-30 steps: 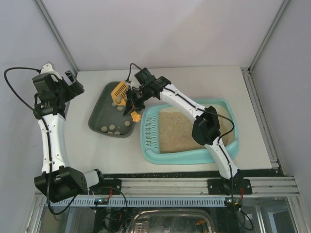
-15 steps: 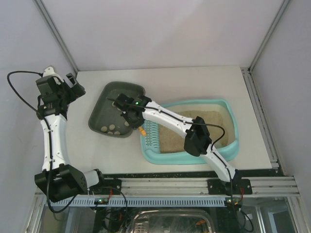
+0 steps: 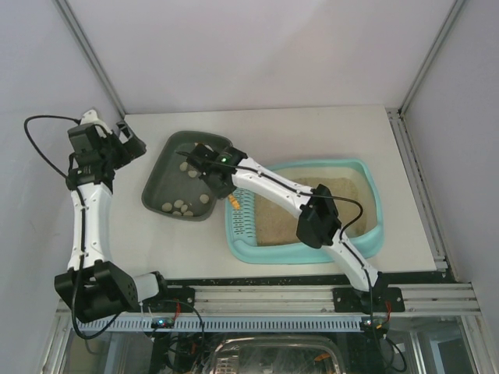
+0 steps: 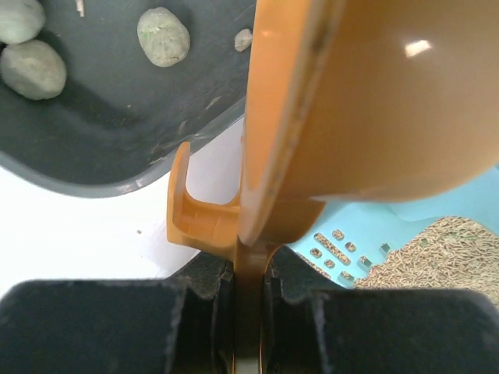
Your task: Clean the litter box
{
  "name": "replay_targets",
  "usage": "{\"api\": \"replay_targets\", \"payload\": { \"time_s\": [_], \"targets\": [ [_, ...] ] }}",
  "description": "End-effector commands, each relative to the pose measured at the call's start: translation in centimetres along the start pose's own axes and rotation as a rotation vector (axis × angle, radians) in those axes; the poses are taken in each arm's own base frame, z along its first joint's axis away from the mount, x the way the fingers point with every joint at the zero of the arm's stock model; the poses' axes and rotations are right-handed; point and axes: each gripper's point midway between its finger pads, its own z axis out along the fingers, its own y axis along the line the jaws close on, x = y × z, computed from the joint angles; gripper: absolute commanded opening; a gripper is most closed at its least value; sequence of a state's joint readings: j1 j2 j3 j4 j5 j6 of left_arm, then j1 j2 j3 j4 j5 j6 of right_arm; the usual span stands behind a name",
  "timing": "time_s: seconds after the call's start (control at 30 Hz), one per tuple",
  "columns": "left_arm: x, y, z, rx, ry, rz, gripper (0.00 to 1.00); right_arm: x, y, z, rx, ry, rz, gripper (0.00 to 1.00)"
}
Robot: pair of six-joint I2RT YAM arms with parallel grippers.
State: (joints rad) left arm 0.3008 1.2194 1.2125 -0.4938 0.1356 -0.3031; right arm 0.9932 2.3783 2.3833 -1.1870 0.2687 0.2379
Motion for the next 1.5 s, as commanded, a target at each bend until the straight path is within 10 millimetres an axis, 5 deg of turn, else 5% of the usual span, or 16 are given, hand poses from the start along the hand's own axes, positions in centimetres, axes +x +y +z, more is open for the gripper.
{"api": "replay_targets", "payload": {
  "time_s": [0.0, 0.13, 0.27, 0.47, 0.7, 0.8, 1.07, 1.17, 1.47],
  "targets": [
    [0.8, -3.8, 0.0, 0.138, 0.023, 0.056, 1.0, -3.8, -0.4, -8.9, -0.206, -0.182, 0.068, 0.0],
    [1.1, -6.6, -0.4, 0.159, 0.003, 0.236, 1.0, -1.1, -1.9, -13.3, -0.324, -0.17, 0.152, 0.0],
    [0.6, -9.5, -1.2, 0.177, -0.089, 0.462, 1.0, 4.5, -5.2, -14.7, -0.344, -0.086, 0.277, 0.0],
    [0.3, -13.0, -0.4, 0.31, -0.013, 0.45, 1.0, 10.8, -11.3, -15.9, -0.243, -0.135, 0.383, 0.0],
    [1.6, -16.3, 1.0, 0.263, -0.018, 0.649, 1.0, 14.7, -15.0, -14.3, -0.108, -0.204, 0.368, 0.0],
    [2.6, -17.3, 2.0, 0.268, -0.049, 0.707, 1.0, 16.2, -15.9, -12.2, -0.078, -0.183, 0.375, 0.0],
    [5.3, -17.1, 5.4, 0.256, -0.032, 0.688, 1.0, 19.3, -15.9, -8.6, -0.122, -0.054, 0.385, 0.0],
    [5.6, -18.6, 5.6, 0.341, -0.069, 0.707, 1.0, 20.2, -15.7, -7.8, -0.144, 0.0, 0.356, 0.0],
    [7.4, -20.6, 7.5, 0.437, 0.024, 0.748, 1.0, 23.7, -12.4, -6.8, -0.216, 0.152, 0.139, 0.0]
  ]
}}
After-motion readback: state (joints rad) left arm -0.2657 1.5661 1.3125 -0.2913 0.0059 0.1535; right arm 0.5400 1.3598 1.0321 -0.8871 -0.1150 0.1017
